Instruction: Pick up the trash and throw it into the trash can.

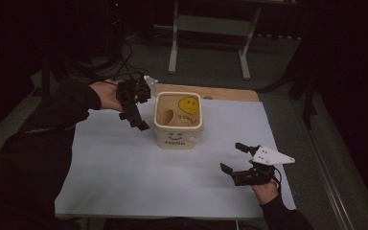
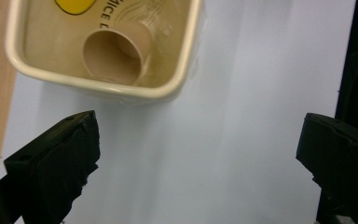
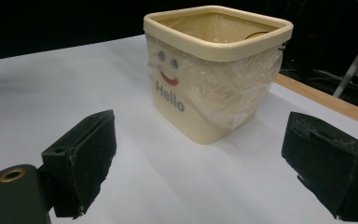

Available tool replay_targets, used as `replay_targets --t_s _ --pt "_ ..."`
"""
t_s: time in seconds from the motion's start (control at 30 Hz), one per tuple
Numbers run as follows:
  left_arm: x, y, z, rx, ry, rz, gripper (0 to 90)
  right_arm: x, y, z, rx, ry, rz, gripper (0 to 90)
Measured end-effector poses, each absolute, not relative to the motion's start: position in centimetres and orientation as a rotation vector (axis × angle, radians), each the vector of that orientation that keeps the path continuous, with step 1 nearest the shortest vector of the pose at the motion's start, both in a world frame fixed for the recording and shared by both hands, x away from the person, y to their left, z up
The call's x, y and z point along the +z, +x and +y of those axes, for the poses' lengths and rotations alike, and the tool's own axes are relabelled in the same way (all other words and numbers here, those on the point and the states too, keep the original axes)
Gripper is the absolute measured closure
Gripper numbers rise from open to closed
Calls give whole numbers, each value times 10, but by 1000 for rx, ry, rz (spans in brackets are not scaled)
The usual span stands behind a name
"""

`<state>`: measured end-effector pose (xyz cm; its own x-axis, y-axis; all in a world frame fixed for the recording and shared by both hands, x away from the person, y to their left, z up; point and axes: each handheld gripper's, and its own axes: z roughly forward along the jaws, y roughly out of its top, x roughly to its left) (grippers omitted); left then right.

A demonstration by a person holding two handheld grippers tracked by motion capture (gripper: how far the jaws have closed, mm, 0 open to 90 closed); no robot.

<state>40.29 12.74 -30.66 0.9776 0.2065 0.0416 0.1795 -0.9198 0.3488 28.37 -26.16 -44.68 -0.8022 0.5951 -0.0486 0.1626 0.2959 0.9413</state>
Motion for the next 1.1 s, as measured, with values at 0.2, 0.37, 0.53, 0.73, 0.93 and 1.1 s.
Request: replay_targets --t_s 0.2,0.37,0.53,0.73,0.93,1.1 --pt "-313 393 141 98 2746 291 6 -447 283 -261 1511 684 2183 99" --pt "-321 385 150 88 2726 306 6 -447 284 -261 1509 683 2181 99" --pt "-333 378 156 74 2720 302 6 -447 284 -261 1503 684 2183 99" --pt "-350 370 165 53 2677 340 6 -447 284 -261 1501 682 2182 100" --pt "-366 359 172 14 2647 360 6 -447 283 -261 1499 683 2182 99" --pt "-379 348 175 10 2615 365 6 -447 283 -261 1499 684 2182 100"
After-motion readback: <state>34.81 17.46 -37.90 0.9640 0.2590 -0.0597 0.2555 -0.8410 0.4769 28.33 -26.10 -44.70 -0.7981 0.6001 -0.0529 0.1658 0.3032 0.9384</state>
